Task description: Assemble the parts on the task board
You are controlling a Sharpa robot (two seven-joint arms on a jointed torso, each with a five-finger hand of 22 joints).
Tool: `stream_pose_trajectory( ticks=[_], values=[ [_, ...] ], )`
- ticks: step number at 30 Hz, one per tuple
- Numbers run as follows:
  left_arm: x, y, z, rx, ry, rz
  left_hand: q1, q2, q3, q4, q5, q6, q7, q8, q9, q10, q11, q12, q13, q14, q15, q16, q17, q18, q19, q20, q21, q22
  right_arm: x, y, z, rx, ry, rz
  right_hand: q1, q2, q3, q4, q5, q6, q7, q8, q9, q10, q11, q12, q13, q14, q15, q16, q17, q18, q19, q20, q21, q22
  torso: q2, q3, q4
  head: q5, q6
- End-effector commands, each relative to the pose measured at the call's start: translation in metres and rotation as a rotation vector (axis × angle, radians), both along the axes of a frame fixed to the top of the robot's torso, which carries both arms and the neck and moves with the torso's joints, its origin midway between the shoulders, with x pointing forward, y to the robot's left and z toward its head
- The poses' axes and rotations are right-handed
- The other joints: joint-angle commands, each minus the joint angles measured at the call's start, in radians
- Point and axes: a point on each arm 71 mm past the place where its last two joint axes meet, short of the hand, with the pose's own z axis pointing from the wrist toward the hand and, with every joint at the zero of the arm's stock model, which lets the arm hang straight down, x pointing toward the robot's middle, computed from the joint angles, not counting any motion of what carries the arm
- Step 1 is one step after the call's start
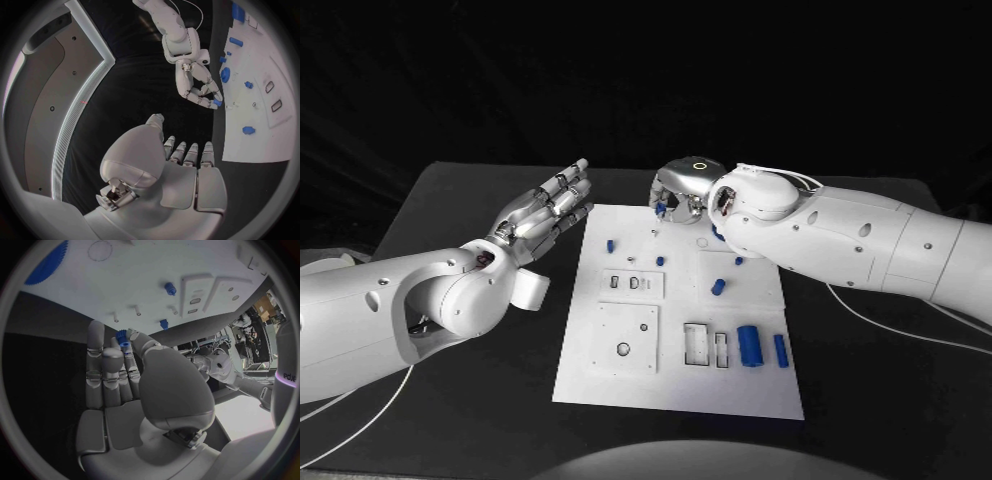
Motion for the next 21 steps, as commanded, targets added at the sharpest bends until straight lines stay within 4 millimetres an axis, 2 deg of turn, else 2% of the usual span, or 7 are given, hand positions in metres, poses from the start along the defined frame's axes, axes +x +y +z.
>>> stream_pose_trajectory(
  ticks=[1, 6, 13, 21],
  values=[
    [-0.0003, -0.0029, 0.0009, -0.015, -0.004, -0.021, 0.011, 0.002, 0.001, -0.007, 0.007, 0.007, 0.002, 0.004, 0.001, 0.003, 0.003, -0.003, 0.001, -0.001, 0.005, -0.004, -0.001, 0.009, 0.0, 0.009, -0.003, -0.001, 0.0023, -0.0001, -0.0054, 0.0, 0.031, -0.001, 0.017, 0.005, 0.007, 0.0, 0.003, -0.01, 0.001, -0.006, -0.001, 0.03, -0.03, -0.004, 0.004, -0.007, 0.004, -0.004, -0.001, 0.001, -0.007, 0.0, 0.005, 0.001, -0.001, -0.0009, 0.001, 0.001, -0.002],
    [0.0, -0.0032, 0.0007, -0.02, 0.0, -0.02, 0.012, 0.003, 0.002, -0.009, 0.009, 0.008, 0.003, 0.005, 0.001, 0.003, 0.004, -0.003, 0.001, -0.001, 0.006, -0.004, -0.001, 0.009, 0.0, 0.009, -0.003, -0.001, 0.0065, -0.0018, -0.0105, -0.008, 0.04, -0.017, 0.018, 0.005, 0.009, -0.001, 0.003, -0.011, 0.001, -0.007, -0.001, 0.031, -0.03, -0.005, 0.004, -0.009, 0.004, -0.006, -0.003, 0.001, -0.009, 0.0, 0.006, 0.003, -0.002, -0.001, -0.0023, 0.003, -0.003],
    [0.0006, -0.0052, 0.0005, -0.023, 0.0, -0.024, 0.013, 0.003, 0.004, -0.012, 0.012, 0.009, 0.005, 0.005, 0.001, 0.004, 0.006, -0.003, 0.002, -0.001, 0.008, -0.004, -0.001, 0.008, 0.001, 0.011, -0.003, -0.001, 0.0094, -0.0034, -0.0131, -0.012, 0.042, -0.028, 0.018, 0.0, 0.018, -0.001, 0.002, -0.021, 0.003, -0.017, -0.003, 0.022, -0.027, -0.015, 0.004, -0.014, 0.006, -0.007, -0.004, 0.001, -0.019, 0.003, 0.011, 0.013, -0.002, 0.0002, -0.0018, 0.001, -0.003],
    [0.0009, -0.0051, 0.0003, -0.024, -0.001, -0.02, 0.013, 0.004, 0.004, -0.013, 0.013, 0.009, 0.006, 0.006, 0.001, 0.003, 0.007, -0.003, 0.002, -0.001, 0.008, -0.004, -0.001, 0.008, 0.001, 0.011, -0.003, -0.001, 0.0099, -0.0032, -0.014, -0.006, 0.036, -0.027, 0.019, -0.004, 0.027, 0.0, 0.002, -0.034, 0.003, -0.028, -0.005, 0.009, -0.025, -0.026, 0.004, -0.017, 0.007, -0.006, -0.002, 0.002, -0.026, 0.005, 0.018, 0.023, -0.002, -0.0003, -0.0018, 0.0, -0.002]
  ],
)
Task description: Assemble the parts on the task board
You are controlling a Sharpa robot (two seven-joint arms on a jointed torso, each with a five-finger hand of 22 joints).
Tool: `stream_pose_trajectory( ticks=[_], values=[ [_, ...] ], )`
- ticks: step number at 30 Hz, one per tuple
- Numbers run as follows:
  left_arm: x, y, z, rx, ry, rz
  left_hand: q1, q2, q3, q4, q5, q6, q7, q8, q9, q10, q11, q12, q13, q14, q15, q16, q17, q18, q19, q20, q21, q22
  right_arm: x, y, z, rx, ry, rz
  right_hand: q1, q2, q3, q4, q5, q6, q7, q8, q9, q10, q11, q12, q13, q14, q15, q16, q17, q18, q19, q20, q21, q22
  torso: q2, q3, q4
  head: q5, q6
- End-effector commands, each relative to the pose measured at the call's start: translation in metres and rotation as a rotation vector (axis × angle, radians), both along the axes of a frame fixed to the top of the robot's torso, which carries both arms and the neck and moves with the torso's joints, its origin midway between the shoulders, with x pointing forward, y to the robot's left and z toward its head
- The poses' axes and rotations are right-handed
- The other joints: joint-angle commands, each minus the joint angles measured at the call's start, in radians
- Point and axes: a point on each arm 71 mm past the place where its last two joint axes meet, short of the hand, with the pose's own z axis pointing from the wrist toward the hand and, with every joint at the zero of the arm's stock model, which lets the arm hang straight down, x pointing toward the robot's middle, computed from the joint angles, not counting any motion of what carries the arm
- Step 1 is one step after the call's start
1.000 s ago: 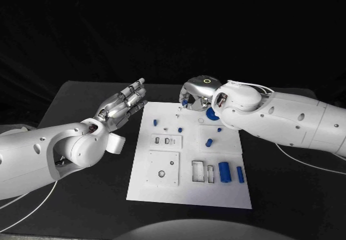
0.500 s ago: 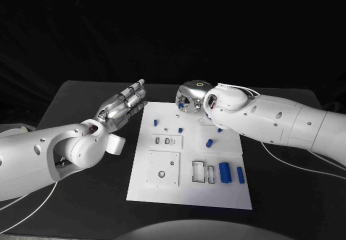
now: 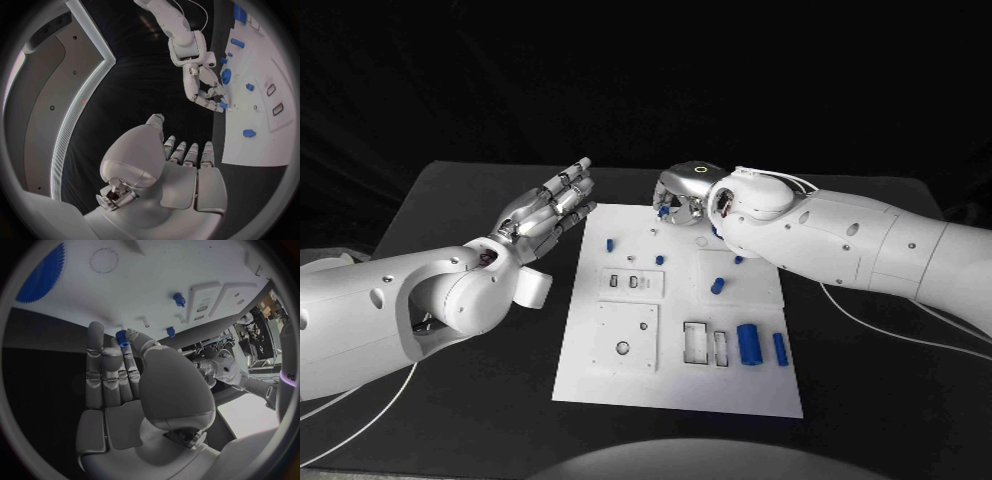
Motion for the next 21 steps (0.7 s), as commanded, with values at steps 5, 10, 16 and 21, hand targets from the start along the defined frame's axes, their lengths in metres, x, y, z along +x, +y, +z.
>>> stream_pose_trajectory(
  ticks=[5, 10, 16, 21],
  values=[
    [-0.0002, -0.0015, 0.0008, -0.018, -0.004, -0.013, 0.009, 0.0, -0.001, -0.007, 0.004, 0.006, 0.002, 0.006, 0.001, 0.0, 0.003, -0.003, 0.001, -0.001, 0.008, -0.004, -0.002, 0.008, -0.003, 0.007, -0.003, -0.001, 0.0006, 0.0008, -0.0014, 0.006, 0.001, 0.007, 0.013, 0.001, 0.009, 0.001, 0.002, -0.01, 0.0, -0.006, -0.001, 0.014, -0.02, -0.003, 0.004, -0.01, 0.0, 0.0, -0.001, 0.002, -0.01, 0.001, 0.005, 0.003, 0.0, -0.0004, 0.0008, -0.002, 0.002],
    [-0.0001, -0.0012, 0.0006, -0.018, -0.003, -0.012, 0.009, 0.0, -0.001, -0.007, 0.004, 0.006, 0.002, 0.006, 0.001, 0.0, 0.003, -0.003, 0.001, -0.001, 0.008, -0.004, -0.002, 0.008, -0.003, 0.007, -0.003, -0.001, 0.001, 0.001, -0.0026, 0.014, 0.004, 0.006, 0.012, 0.001, 0.009, 0.002, 0.0, -0.01, 0.0, -0.007, -0.001, 0.014, -0.02, -0.003, 0.004, -0.01, 0.001, 0.0, 0.0, 0.002, -0.01, 0.002, 0.005, 0.004, 0.001, -0.0006, 0.0007, -0.002, 0.001],
    [0.0002, -0.0006, 0.0004, -0.016, -0.002, -0.011, 0.009, 0.0, 0.0, -0.009, 0.005, 0.007, 0.004, 0.006, 0.001, 0.0, 0.004, -0.003, 0.001, -0.001, 0.007, -0.004, -0.002, 0.008, -0.003, 0.007, -0.003, -0.001, 0.0018, 0.0026, -0.0046, 0.02, 0.01, 0.006, 0.011, 0.002, 0.01, 0.003, -0.002, -0.012, 0.0, -0.009, -0.001, 0.015, -0.02, -0.003, 0.005, -0.011, 0.001, 0.0, 0.0, 0.002, -0.012, 0.002, 0.006, 0.006, 0.001, -0.0011, 0.0006, -0.004, -0.002],
    [0.0003, -0.0004, 0.0002, -0.015, 0.0, -0.011, 0.009, 0.0, 0.0, -0.009, 0.006, 0.008, 0.005, 0.006, 0.002, 0.0, 0.004, -0.003, 0.001, -0.001, 0.007, -0.004, -0.002, 0.008, -0.003, 0.007, -0.003, -0.001, 0.0026, 0.0047, -0.0065, 0.022, 0.012, 0.006, 0.01, 0.002, 0.01, 0.004, -0.003, -0.012, 0.001, -0.009, -0.001, 0.016, -0.02, -0.002, 0.005, -0.013, 0.001, -0.003, -0.004, 0.002, -0.013, 0.003, 0.007, 0.007, 0.001, -0.0008, 0.0009, -0.005, -0.003]
  ],
)
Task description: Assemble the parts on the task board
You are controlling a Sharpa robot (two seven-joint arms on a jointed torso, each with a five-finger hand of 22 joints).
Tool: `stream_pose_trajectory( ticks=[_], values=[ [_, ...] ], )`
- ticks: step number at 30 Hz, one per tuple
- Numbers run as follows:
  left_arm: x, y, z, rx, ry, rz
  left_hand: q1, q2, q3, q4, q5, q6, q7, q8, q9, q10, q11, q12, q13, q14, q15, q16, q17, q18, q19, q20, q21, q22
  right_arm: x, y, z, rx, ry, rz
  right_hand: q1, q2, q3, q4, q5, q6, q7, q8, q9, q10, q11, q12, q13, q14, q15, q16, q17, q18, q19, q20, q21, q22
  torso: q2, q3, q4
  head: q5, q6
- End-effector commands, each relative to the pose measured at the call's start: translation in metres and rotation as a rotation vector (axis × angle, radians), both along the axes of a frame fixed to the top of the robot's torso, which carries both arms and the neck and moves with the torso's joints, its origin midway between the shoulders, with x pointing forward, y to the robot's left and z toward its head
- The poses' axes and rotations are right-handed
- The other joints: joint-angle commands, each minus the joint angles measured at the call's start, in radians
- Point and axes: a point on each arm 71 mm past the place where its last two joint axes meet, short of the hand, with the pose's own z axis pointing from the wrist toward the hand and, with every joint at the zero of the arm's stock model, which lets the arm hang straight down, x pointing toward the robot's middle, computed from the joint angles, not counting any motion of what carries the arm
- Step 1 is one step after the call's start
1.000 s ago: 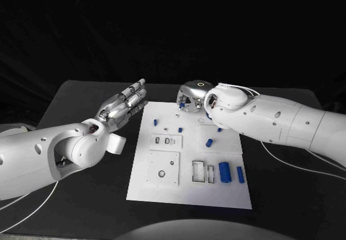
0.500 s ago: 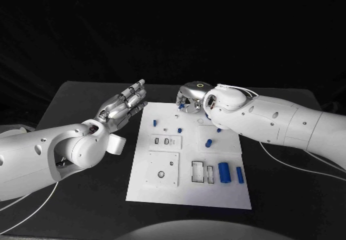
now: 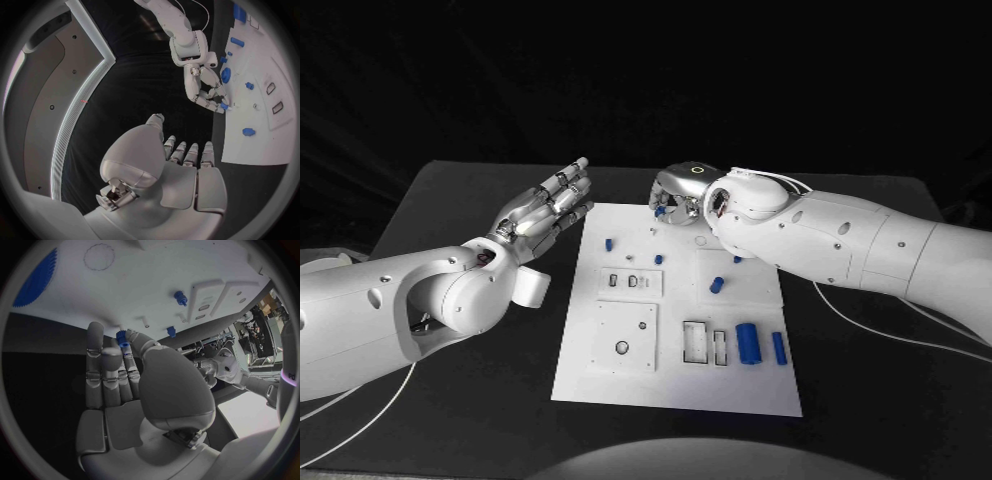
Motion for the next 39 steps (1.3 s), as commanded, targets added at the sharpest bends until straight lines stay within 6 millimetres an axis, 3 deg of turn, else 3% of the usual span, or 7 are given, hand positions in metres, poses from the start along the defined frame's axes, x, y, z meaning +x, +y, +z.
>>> stream_pose_trajectory(
  ticks=[1, 11, 18, 25, 33, 36, 39],
  values=[
    [-0.001, -0.002, 0.001, -0.013, -0.002, -0.017, 0.009, 0.0, 0.003, -0.006, 0.006, 0.006, 0.002, 0.007, 0.002, 0.0, 0.004, -0.003, 0.001, -0.001, 0.007, -0.004, -0.002, 0.008, -0.003, 0.007, -0.003, -0.001, 0.0, 0.002, -0.003, 0.004, 0.004, 0.007, 0.01, 0.002, 0.008, 0.001, -0.002, -0.006, 0.001, -0.006, -0.002, 0.016, -0.02, 0.006, 0.005, -0.006, 0.001, -0.004, -0.004, 0.002, -0.01, -0.001, 0.007, 0.001, 0.0, -0.0001, 0.0006, 0.0, -0.001],
    [0.0, -0.001, 0.0, -0.009, 0.006, -0.017, 0.004, 0.001, 0.006, -0.012, 0.006, 0.033, 0.034, 0.017, 0.006, 0.001, -0.007, -0.003, 0.001, -0.001, 0.004, -0.004, -0.002, 0.009, -0.002, 0.005, -0.002, 0.0, 0.002, 0.001, -0.008, -0.003, 0.025, -0.009, -0.001, -0.007, 0.014, 0.011, -0.016, -0.038, 0.0, -0.022, -0.008, -0.016, -0.015, -0.012, 0.002, -0.025, 0.003, -0.026, -0.028, 0.003, -0.028, 0.002, 0.007, 0.012, -0.001, -0.0005, -0.0001, 0.001, -0.004],
    [0.001, 0.0, -0.001, -0.006, 0.015, -0.012, 0.003, 0.001, 0.007, -0.012, 0.006, 0.035, 0.037, 0.018, 0.006, 0.0, -0.008, -0.003, 0.001, -0.001, 0.004, -0.004, -0.002, 0.009, -0.002, 0.005, -0.002, 0.0, 0.004, -0.006, -0.012, -0.029, 0.055, -0.041, -0.049, -0.042, -0.033, 0.045, -0.114, -0.249, -0.045, -0.021, -0.056, -0.221, 0.013, -0.032, 0.003, -0.1, 0.017, -0.105, -0.114, 0.003, -0.071, 0.015, -0.035, 0.007, -0.002, -0.0004, -0.0015, 0.003, -0.003],
    [0.001, 0.004, -0.001, -0.005, 0.022, -0.003, 0.003, 0.001, 0.007, -0.012, 0.006, 0.033, 0.037, 0.017, 0.006, -0.001, -0.007, -0.003, 0.001, -0.001, 0.004, -0.004, -0.002, 0.009, -0.002, 0.005, -0.002, 0.0, 0.004, -0.02, -0.004, 0.012, 0.005, -0.061, -0.052, -0.046, -0.113, 0.085, -0.158, -0.329, -0.045, -0.019, -0.078, -0.348, 0.021, -0.015, 0.008, -0.139, 0.024, -0.119, -0.139, 0.003, -0.072, 0.026, -0.082, -0.004, -0.001, -0.0011, -0.0063, 0.009, 0.001],
    [-0.001, 0.008, -0.001, -0.003, 0.024, 0.007, 0.002, 0.0, 0.007, -0.013, 0.006, 0.033, 0.035, 0.017, 0.006, -0.001, -0.005, -0.003, 0.001, -0.001, 0.005, -0.004, -0.002, 0.008, -0.002, 0.005, -0.002, 0.0, -0.004, -0.052, 0.033, 0.051, -0.058, -0.075, -0.021, -0.022, -0.128, 0.099, -0.139, -0.299, -0.006, -0.005, -0.078, -0.284, 0.008, 0.08, 0.034, -0.155, 0.02, -0.132, -0.162, 0.004, -0.062, 0.022, -0.106, -0.005, 0.0, -0.0031, -0.0061, 0.008, 0.001],
    [-0.001, 0.009, -0.001, -0.003, 0.025, 0.008, 0.002, 0.0, 0.007, -0.013, 0.006, 0.034, 0.035, 0.017, 0.006, -0.001, -0.005, -0.003, 0.001, -0.001, 0.005, -0.004, -0.002, 0.008, -0.002, 0.005, -0.002, 0.0, -0.011, -0.069, 0.046, 0.056, -0.07, -0.084, -0.013, -0.012, -0.125, 0.1, -0.12, -0.26, -0.004, 0.01, -0.072, -0.197, -0.005, 0.15, 0.062, -0.162, 0.023, -0.145, -0.178, 0.003, -0.062, 0.02, -0.115, -0.003, 0.0, -0.0029, -0.0066, 0.008, 0.0],
    [-0.001, 0.009, -0.001, -0.002, 0.026, 0.008, 0.002, 0.0, 0.007, -0.013, 0.006, 0.034, 0.035, 0.017, 0.006, -0.001, -0.005, -0.003, 0.001, -0.001, 0.005, -0.004, -0.002, 0.008, -0.002, 0.005, -0.002, 0.0, -0.017, -0.083, 0.052, 0.051, -0.068, -0.097, -0.011, -0.015, -0.131, 0.097, -0.116, -0.229, -0.008, 0.019, -0.069, -0.097, -0.032, 0.276, 0.134, -0.173, 0.006, -0.162, -0.197, 0.005, -0.065, 0.015, -0.124, -0.001, 0.0, -0.004, -0.0094, 0.008, 0.0]
  ],
)
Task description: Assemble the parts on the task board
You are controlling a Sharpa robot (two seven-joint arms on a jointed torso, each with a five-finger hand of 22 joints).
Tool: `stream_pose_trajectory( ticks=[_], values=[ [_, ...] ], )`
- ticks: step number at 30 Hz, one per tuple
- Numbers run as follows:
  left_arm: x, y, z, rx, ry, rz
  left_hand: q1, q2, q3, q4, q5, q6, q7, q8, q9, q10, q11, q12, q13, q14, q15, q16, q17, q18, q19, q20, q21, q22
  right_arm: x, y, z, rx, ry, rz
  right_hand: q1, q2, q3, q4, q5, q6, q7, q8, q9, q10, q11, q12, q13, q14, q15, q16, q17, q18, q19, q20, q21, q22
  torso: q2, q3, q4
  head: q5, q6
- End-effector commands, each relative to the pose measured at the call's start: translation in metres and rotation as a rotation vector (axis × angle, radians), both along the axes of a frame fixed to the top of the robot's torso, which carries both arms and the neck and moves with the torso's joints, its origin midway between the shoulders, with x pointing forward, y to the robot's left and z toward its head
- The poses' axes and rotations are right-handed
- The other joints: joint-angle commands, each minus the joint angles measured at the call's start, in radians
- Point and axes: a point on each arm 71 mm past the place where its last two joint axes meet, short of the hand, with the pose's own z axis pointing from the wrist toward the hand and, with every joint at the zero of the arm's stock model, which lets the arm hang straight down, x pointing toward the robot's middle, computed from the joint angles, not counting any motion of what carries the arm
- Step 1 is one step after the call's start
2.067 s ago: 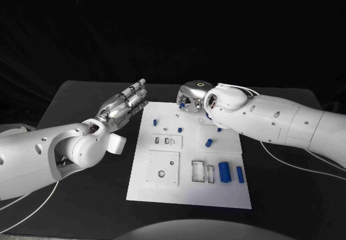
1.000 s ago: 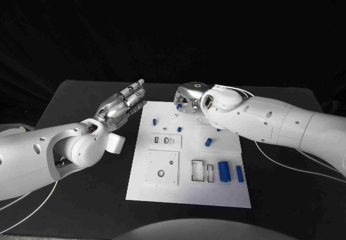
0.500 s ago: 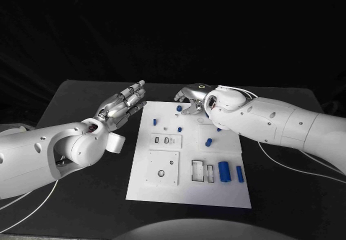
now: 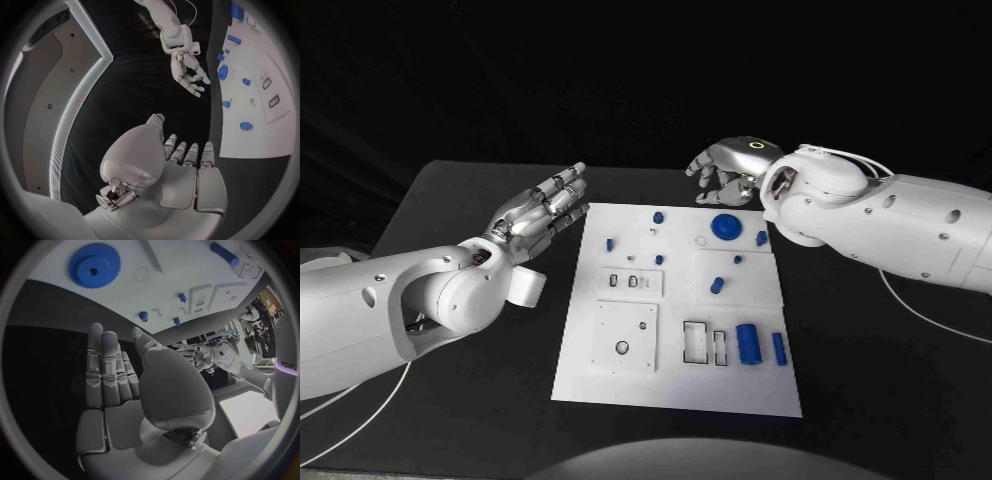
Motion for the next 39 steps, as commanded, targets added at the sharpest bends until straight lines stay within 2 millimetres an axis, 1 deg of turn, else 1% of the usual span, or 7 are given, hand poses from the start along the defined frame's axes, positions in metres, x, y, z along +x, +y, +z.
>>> stream_pose_trajectory(
  ticks=[1, 2, 4, 6, 12, 18, 39],
  values=[
    [-0.001, -0.002, 0.001, -0.012, -0.001, -0.014, 0.002, 0.0, 0.001, -0.007, 0.006, 0.002, 0.003, 0.004, 0.001, -0.001, -0.005, -0.003, 0.0, -0.001, 0.005, -0.004, -0.001, 0.009, -0.002, 0.005, -0.002, 0.0, -0.005, -0.009, 0.003, 0.004, 0.0, -0.029, -0.011, -0.003, -0.028, 0.003, 0.006, 0.034, -0.014, 0.002, 0.001, 0.01, -0.011, 0.227, 0.167, -0.014, -0.033, -0.023, -0.019, 0.005, 0.001, -0.011, -0.022, 0.003, 0.001, -0.0016, -0.0017, -0.002, -0.001],
    [-0.001, -0.002, 0.001, -0.012, -0.001, -0.014, 0.002, 0.0, 0.001, -0.008, 0.006, 0.003, 0.002, 0.005, 0.001, -0.001, -0.005, -0.003, 0.0, -0.001, 0.006, -0.004, -0.001, 0.008, -0.001, 0.006, -0.002, 0.0, -0.006, -0.013, 0.003, -0.001, 0.006, -0.035, -0.001, -0.009, -0.032, -0.006, 0.0, 0.034, -0.009, -0.002, 0.0, 0.009, -0.032, 0.317, 0.234, -0.01, -0.019, -0.018, -0.014, 0.001, 0.003, -0.008, -0.026, 0.004, 0.001, -0.0013, -0.0006, -0.004, 0.0],
    [-0.001, -0.003, 0.001, -0.012, -0.001, -0.016, 0.002, 0.0, 0.001, -0.008, 0.006, 0.003, 0.002, 0.005, 0.001, -0.001, -0.005, -0.003, 0.0, -0.001, 0.006, -0.004, -0.001, 0.008, -0.001, 0.006, -0.002, 0.0, -0.008, -0.022, 0.002, -0.012, 0.019, -0.052, -0.018, 0.007, -0.041, 0.007, 0.004, 0.05, -0.04, -0.006, 0.004, 0.003, -0.023, 0.716, 0.614, 0.076, -0.036, 0.186, 0.231, 0.003, 0.019, -0.008, -0.032, 0.012, 0.001, -0.0002, 0.0002, -0.005, 0.001],
    [0.0, -0.003, 0.001, -0.013, 0.0, -0.018, 0.002, 0.0, 0.001, -0.008, 0.006, 0.003, 0.002, 0.005, 0.001, -0.001, -0.005, -0.003, 0.001, -0.001, 0.006, -0.004, -0.001, 0.008, -0.002, 0.006, -0.002, 0.0, -0.009, -0.03, -0.001, -0.023, 0.034, -0.072, -0.047, 0.017, -0.049, 0.03, -0.001, 0.057, -0.017, -0.01, 0.013, 0.225, -0.043, 1.085, 1.086, 0.166, -0.04, 0.423, 0.535, 0.0, 0.039, -0.015, -0.024, 0.032, 0.001, 0.0008, 0.0016, -0.007, 0.001],
    [0.0, -0.005, 0.0, -0.013, 0.006, -0.026, 0.002, 0.0, 0.002, -0.009, 0.007, 0.003, 0.002, 0.005, 0.001, -0.001, -0.004, -0.003, 0.001, -0.001, 0.009, -0.004, -0.001, 0.008, -0.002, 0.008, -0.002, 0.0, -0.011, -0.047, -0.013, -0.039, 0.065, -0.124, -0.121, 0.015, -0.08, 0.073, -0.005, 0.059, -0.026, -0.018, 0.024, 0.557, -0.06, 1.269, 1.416, 0.332, -0.043, 0.679, 0.9, -0.015, 0.13, -0.033, 0.129, 0.188, -0.001, 0.0006, 0.0016, -0.007, 0.004],
    [0.001, -0.005, -0.002, -0.013, 0.01, -0.031, 0.003, -0.001, 0.003, -0.011, 0.009, 0.002, 0.001, 0.005, 0.001, -0.001, -0.002, -0.003, 0.001, -0.001, 0.012, -0.004, -0.001, 0.007, -0.002, 0.01, -0.002, 0.0, -0.011, -0.054, -0.023, -0.056, 0.093, -0.15, -0.146, 0.016, -0.087, 0.086, -0.002, 0.039, -0.024, -0.03, 0.02, 0.557, -0.063, 1.269, 1.416, 0.346, -0.05, 0.697, 0.929, -0.04, 0.204, -0.042, 0.299, 0.358, -0.001, -0.0002, 0.0024, -0.009, 0.004],
    [0.002, -0.006, -0.003, -0.015, 0.013, -0.036, 0.003, -0.001, 0.004, -0.014, 0.011, 0.001, -0.001, 0.005, 0.0, 0.0, 0.0, -0.003, 0.001, -0.001, 0.015, -0.004, -0.001, 0.006, -0.002, 0.013, -0.002, 0.0, -0.01, -0.059, -0.049, -0.09, 0.158, -0.167, -0.133, 0.02, -0.079, 0.073, 0.013, 0.055, -0.017, -0.02, 0.018, 0.557, -0.057, 1.269, 1.416, 0.346, -0.045, 0.697, 0.929, -0.042, 0.202, -0.039, 0.326, 0.395, -0.001, -0.002, 0.0012, -0.011, 0.008]
  ],
)
